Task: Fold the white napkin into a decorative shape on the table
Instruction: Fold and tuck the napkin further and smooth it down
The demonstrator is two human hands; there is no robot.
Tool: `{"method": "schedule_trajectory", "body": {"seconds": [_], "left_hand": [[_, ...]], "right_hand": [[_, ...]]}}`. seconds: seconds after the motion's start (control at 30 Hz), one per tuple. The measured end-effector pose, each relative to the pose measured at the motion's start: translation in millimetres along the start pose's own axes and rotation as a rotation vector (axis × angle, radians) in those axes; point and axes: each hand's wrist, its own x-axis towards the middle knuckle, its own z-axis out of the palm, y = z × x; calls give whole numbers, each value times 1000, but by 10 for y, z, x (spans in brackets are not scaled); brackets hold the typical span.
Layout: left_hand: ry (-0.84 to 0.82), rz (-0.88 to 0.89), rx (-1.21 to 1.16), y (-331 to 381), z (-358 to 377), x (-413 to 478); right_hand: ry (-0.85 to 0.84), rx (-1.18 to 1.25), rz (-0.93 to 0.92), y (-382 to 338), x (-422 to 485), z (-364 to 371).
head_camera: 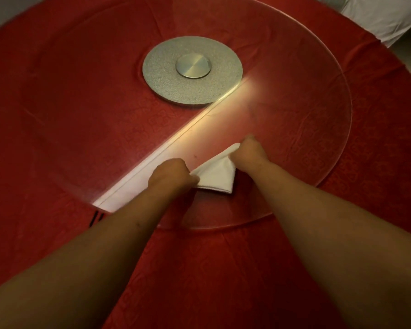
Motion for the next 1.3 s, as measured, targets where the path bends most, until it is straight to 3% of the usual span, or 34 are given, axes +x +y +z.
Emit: {"method": "schedule_trajectory", "body": {"seconds": [0.3, 0.53, 0.83, 1.3], "left_hand": [[-30, -228, -549, -405, 377, -714], [-69, -233, -505, -665, 521, -1345], [-48, -444, -647, -1602, 886, -2325], [46, -593, -651, -2319, 1005, -2729]], "right_hand": [[-85, -68, -116, -216, -242, 408], [-179, -82, -216, -175, -850, 431], [-284, -235, -360, -265, -1897, 984], [-408, -159, -369, -629, -2377, 1618]]}}
